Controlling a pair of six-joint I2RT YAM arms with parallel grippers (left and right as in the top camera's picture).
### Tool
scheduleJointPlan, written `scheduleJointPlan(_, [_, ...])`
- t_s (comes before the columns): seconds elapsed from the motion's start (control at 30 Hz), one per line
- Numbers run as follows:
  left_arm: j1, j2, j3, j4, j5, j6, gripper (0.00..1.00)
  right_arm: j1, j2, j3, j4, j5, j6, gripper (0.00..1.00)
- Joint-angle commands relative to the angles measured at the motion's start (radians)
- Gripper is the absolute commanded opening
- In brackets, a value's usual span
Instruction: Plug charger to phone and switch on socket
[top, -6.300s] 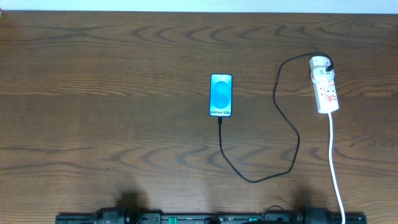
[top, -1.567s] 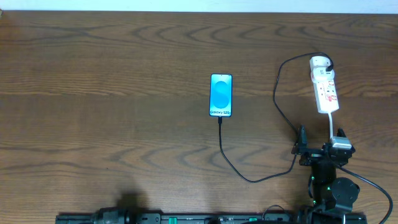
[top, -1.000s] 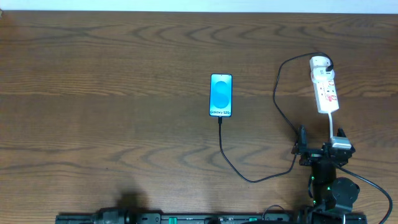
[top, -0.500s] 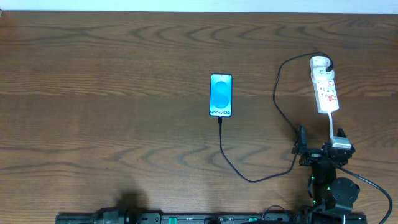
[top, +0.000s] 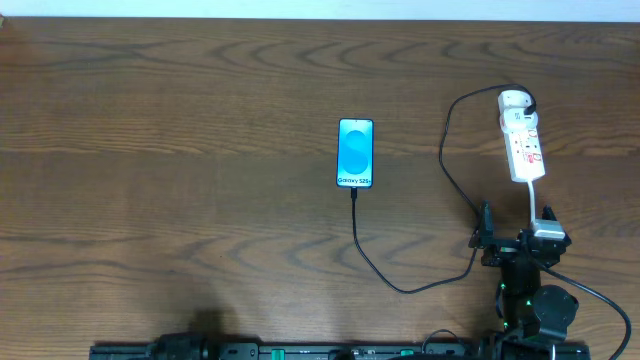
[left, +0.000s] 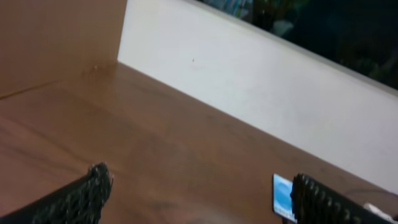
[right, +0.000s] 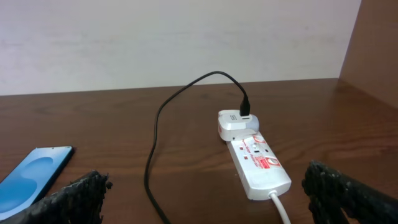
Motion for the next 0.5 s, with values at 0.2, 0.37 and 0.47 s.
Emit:
scheduleJointPlan(0.2, [-0.040, -0.005, -0.440, 0.249, 0.017, -0.005, 0.95, -0.002, -0.003, -0.002, -0.004, 0.012, -0.011, 0.99])
scheduleJointPlan(0.37, [-0.056, -0.005, -0.580, 0.353, 0.040, -0.004, 0.95, -0.002, -0.003, -0.002, -0.004, 0.011, -0.011, 0.99])
scheduleJointPlan(0.47, [-0.062, -0.005, -0.644, 0.411, 0.047, -0.004, 0.95, -0.002, -0.003, -0.002, -0.004, 0.011, -0.011, 0.99])
